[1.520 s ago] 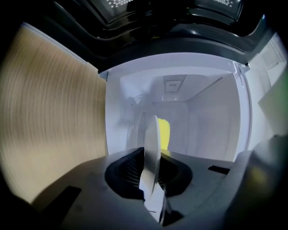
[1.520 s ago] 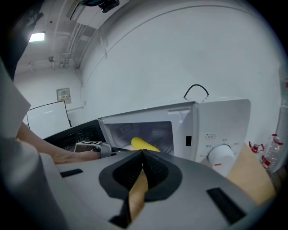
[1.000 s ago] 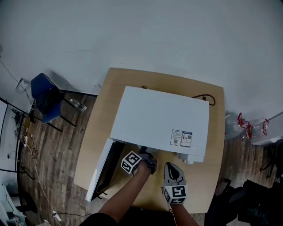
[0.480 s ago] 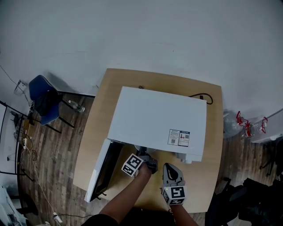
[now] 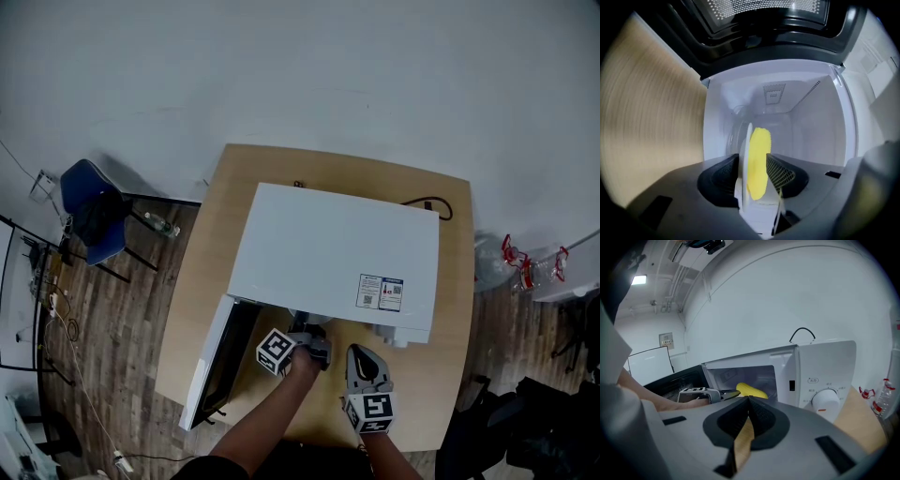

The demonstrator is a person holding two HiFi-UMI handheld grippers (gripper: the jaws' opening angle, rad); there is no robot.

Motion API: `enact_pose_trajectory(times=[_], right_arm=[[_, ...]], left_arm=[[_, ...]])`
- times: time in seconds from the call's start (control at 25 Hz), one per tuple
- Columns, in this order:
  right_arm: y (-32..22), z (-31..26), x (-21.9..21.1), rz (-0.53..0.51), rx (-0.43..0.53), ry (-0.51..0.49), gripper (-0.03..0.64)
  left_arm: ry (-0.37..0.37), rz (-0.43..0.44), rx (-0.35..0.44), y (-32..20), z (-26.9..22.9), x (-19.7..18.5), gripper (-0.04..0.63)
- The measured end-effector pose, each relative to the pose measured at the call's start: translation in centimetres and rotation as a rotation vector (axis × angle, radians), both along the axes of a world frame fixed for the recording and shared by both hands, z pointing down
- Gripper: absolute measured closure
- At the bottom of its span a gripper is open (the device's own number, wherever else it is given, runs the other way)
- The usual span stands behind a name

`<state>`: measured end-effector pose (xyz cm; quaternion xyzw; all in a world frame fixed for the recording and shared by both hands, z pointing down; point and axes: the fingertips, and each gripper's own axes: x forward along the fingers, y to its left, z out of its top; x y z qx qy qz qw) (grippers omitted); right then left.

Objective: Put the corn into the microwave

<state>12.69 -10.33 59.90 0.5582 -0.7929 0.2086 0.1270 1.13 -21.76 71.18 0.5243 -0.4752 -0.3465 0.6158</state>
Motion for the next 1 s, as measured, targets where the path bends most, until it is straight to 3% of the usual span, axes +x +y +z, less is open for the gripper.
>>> enact_pose_trajectory(times=[0.12,0.32,0.6,0.8,1.0], right_arm=[[0.0,0.1,0.0,0.001,-0.002,-0.001,0.557],[0.0,0.2,0.1,0.004,-0.005,-0.001,0.557],[-0.3,0.2,0.1,0.009,-0.002,-0.007,0.557],[-0.3,0.2,0.1,0.010,-0.003,-0.006,0.557],[-0.1,0.0,0.2,0.013,0.001,-0.003,0.557]], left_arm=[[0.014,0.016,-0.030,0.2,0.5,0.4,0.494],[0.041,0.037,-0.101,0.5,1.5,1.2,0.560],[0.071,0.050,-0.162,-0.9,1.4,2.1,0.566],[0.005,0.099,-0.183,-2.5,1.2,2.1,0.565],[-0.034,0.141,-0.145,-3.3,0.6,1.8,0.565]])
